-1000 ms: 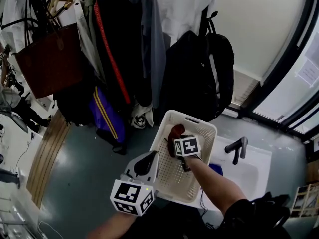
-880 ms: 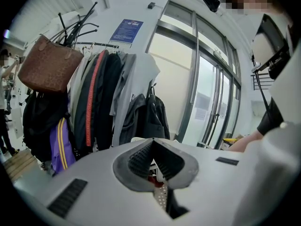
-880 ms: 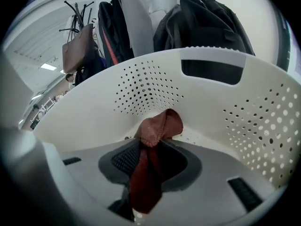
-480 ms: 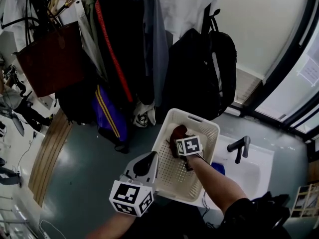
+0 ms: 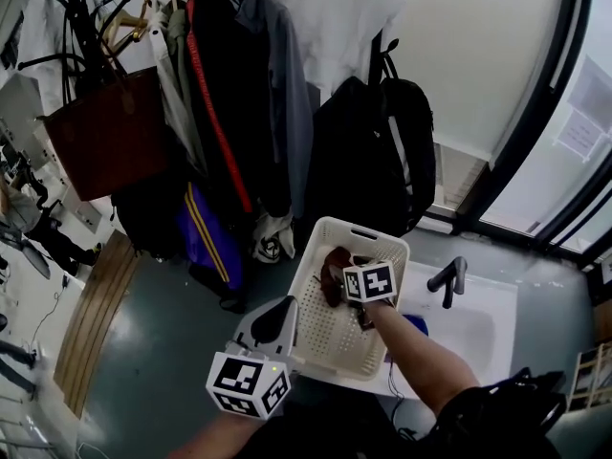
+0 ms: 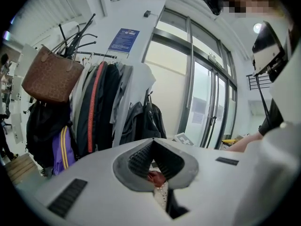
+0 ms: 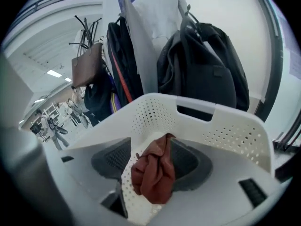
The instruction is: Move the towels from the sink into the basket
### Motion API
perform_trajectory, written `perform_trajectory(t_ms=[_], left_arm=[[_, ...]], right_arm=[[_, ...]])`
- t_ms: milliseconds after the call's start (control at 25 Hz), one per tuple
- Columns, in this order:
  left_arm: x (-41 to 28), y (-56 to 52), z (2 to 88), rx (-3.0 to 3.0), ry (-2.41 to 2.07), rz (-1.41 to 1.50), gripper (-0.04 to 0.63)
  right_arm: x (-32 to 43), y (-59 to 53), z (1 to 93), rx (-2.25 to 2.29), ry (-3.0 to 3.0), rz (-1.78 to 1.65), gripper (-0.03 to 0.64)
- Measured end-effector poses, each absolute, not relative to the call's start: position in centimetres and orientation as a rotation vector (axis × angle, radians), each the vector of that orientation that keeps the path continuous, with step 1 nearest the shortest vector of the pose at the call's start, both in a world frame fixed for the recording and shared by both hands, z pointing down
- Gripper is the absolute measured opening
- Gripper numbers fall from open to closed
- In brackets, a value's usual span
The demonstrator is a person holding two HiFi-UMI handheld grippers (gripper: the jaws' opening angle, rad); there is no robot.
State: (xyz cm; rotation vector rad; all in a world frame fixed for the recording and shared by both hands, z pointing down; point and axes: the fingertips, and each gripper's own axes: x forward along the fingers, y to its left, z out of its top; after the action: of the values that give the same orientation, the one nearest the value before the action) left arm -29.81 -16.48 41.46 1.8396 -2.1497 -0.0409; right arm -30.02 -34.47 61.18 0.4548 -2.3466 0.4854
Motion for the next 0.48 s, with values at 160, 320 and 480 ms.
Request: perform_trajectory(t_ms=[160,320,480], left_arm=[[-29.0,-15.4,40.6,1.877,-2.143,-0.074,0.003],[-28.0,-14.2,39.9,1.914,-2.129,-0.106,0.003],[-26.6,-12.9,39.3,1.976,-2.103,-0.122,0.003]], right_arm=[[-29.5,-33.1,56.1,0.456,-2.472,0.5,0.243],[-27.7,-31.5,50.7,0.5,-2.582,0.455,0.185],[-25.1,-29.4,46.4,0.556,-2.672,0.379,0.117]])
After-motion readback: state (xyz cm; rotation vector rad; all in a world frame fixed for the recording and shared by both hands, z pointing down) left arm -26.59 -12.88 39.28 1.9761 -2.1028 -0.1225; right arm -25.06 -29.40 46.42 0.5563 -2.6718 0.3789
